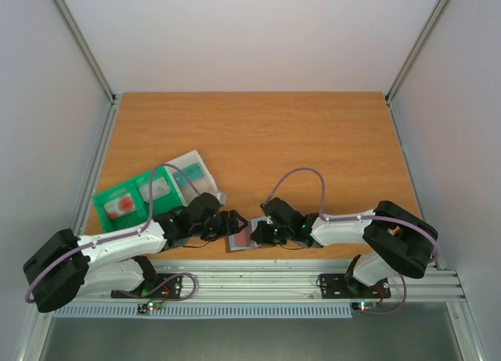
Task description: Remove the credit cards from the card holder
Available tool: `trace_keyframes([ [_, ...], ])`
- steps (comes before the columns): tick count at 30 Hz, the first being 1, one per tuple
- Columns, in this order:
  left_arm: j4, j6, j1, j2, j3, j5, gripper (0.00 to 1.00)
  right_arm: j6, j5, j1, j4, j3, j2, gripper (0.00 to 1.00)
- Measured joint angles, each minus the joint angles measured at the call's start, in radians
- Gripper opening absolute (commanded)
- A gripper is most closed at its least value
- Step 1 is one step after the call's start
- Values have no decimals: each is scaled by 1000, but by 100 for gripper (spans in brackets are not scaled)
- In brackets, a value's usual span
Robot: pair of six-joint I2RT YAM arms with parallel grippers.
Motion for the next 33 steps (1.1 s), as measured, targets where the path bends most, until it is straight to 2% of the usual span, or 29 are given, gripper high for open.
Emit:
trace_keyframes([
  [11,62,-1,0,35,-3,-1,75,0,0,0,1,0,0,5],
  [33,62,0,0,99,-3,-23,79,0,0,0,3,-2,0,4],
])
